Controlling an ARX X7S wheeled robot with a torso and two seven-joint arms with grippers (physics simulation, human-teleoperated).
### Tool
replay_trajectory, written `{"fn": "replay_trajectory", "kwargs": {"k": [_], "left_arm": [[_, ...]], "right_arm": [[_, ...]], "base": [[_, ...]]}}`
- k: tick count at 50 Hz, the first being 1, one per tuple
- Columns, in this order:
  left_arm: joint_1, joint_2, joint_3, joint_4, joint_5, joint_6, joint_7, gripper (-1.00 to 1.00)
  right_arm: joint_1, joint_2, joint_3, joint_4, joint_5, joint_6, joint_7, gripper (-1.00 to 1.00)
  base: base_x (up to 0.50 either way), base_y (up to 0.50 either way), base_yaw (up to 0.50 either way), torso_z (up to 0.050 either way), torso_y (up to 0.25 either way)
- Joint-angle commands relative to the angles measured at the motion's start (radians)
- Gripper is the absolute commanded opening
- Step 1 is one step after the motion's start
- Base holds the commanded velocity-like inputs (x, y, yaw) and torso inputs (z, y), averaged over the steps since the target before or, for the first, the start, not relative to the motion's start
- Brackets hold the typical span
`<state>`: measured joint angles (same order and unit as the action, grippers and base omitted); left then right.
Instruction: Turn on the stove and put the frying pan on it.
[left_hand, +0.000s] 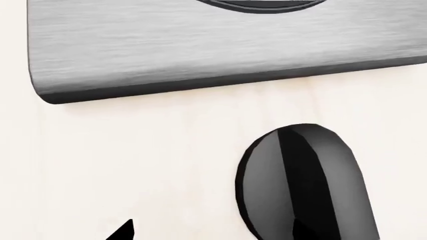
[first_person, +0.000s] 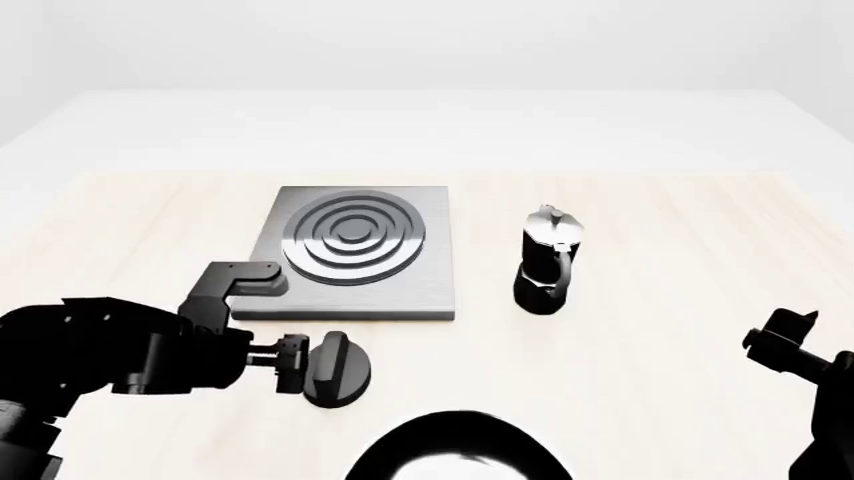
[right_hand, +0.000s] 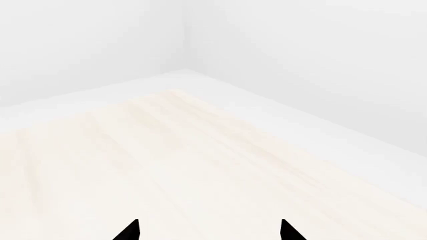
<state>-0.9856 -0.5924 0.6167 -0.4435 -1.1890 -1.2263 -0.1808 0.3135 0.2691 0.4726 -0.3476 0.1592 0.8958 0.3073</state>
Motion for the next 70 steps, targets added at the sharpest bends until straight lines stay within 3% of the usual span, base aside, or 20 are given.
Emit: {"fn": "replay_trajectory", "kwargs": {"k": [1,22,38,48,59,70], "left_arm": [[-0.006,0.025,0.038,-0.051,0.036,0.030,0.052,1.00],[-0.027,0.080,0.098,-0.151,0.096,0.069,0.117,1.00],[-0.008,0.060,0.105,-0.011,0.050,0.031,0.133,1.00],[-0.032,0.088,0.114,-0.029,0.061,0.050,0.152,1.00],[-0.103,0.167,0.102,-0.207,0.128,0.146,0.126,1.00],[-0.165,0.230,0.043,-0.402,0.159,0.229,0.011,1.00]], "right_arm": [[-0.002,0.002,0.002,-0.005,0.005,0.004,0.002,1.00],[0.000,0.006,0.002,-0.021,0.015,0.014,0.006,1.00],[-0.001,0.006,0.000,-0.013,0.020,0.010,0.009,1.00],[-0.003,0.006,-0.001,-0.010,0.022,0.005,0.010,1.00],[-0.008,0.007,0.005,-0.011,0.027,0.004,0.012,1.00],[-0.012,0.008,0.006,-0.020,0.032,0.008,0.014,1.00]], "base": [[0.00,0.00,0.00,0.000,0.000],[0.00,0.00,0.00,0.000,0.000],[0.00,0.00,0.00,0.000,0.000],[0.00,0.00,0.00,0.000,0.000],[0.00,0.00,0.00,0.000,0.000],[0.00,0.00,0.00,0.000,0.000]]}}
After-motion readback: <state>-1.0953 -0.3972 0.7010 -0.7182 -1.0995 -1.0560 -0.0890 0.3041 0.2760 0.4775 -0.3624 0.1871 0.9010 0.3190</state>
